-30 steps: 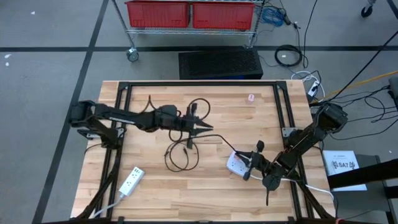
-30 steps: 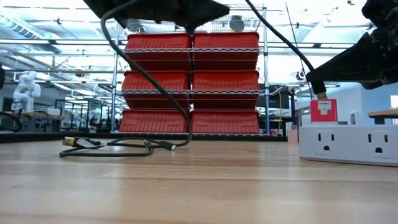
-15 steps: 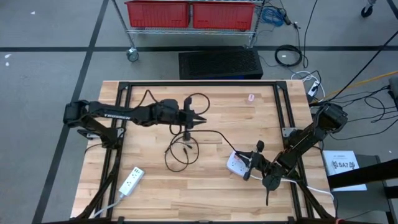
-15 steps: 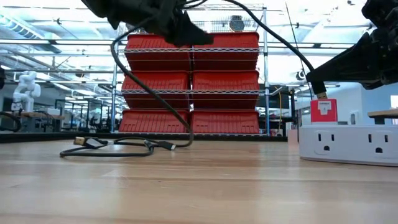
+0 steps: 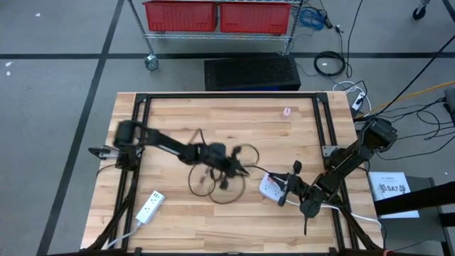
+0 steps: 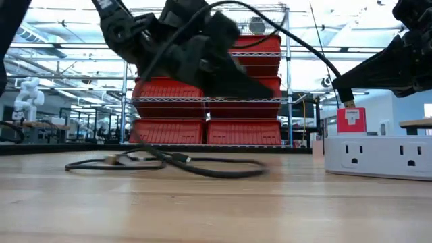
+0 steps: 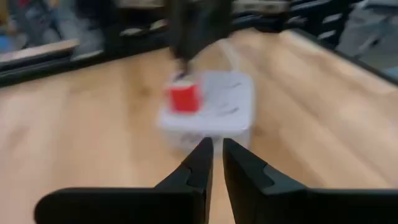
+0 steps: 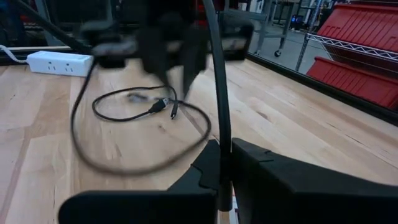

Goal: Insert USB
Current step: Insert the top black USB cable into the red charger adapter

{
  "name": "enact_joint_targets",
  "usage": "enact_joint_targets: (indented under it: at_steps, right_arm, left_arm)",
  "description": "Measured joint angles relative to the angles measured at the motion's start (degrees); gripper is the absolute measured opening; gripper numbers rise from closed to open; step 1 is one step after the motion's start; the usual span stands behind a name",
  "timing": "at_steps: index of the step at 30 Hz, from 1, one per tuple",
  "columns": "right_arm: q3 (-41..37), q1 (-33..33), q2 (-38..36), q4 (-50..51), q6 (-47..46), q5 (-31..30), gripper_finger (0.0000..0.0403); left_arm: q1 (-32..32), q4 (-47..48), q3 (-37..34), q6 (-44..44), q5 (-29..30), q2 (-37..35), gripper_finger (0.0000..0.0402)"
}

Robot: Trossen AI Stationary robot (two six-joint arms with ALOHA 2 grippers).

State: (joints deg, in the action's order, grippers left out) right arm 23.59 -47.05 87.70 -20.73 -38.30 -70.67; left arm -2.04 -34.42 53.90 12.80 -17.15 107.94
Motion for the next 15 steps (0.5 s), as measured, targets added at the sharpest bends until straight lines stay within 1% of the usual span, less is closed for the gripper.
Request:
enact_joint_targets:
  at_steps: [3,7,10,13,15]
  right_arm:
    - [0.0,0.0,0.0,0.0,0.1,0.0,0.0]
    - [0.0,0.0,0.0,0.0,0.1,0.0,0.0]
    - [0.0,0.0,0.0,0.0,0.2,0.0,0.0]
    - [0.0,0.0,0.0,0.0,0.2,0.0,0.0]
    - [0.0,0.0,0.0,0.0,0.2,0.0,0.0]
  left_arm:
    - [-3.3,-3.8,4.5,-0.4,1.3,6.1,0.0043]
    - [-5.7,-3.5,11.2,-0.4,6.8,12.6,0.0043]
    - [-6.3,-2.9,15.3,-0.2,9.8,15.7,0.0043]
    - [-6.2,-0.1,18.1,-0.3,13.6,17.8,0.0043]
    - [-6.2,1.6,19.4,-0.4,14.1,19.0,0.0043]
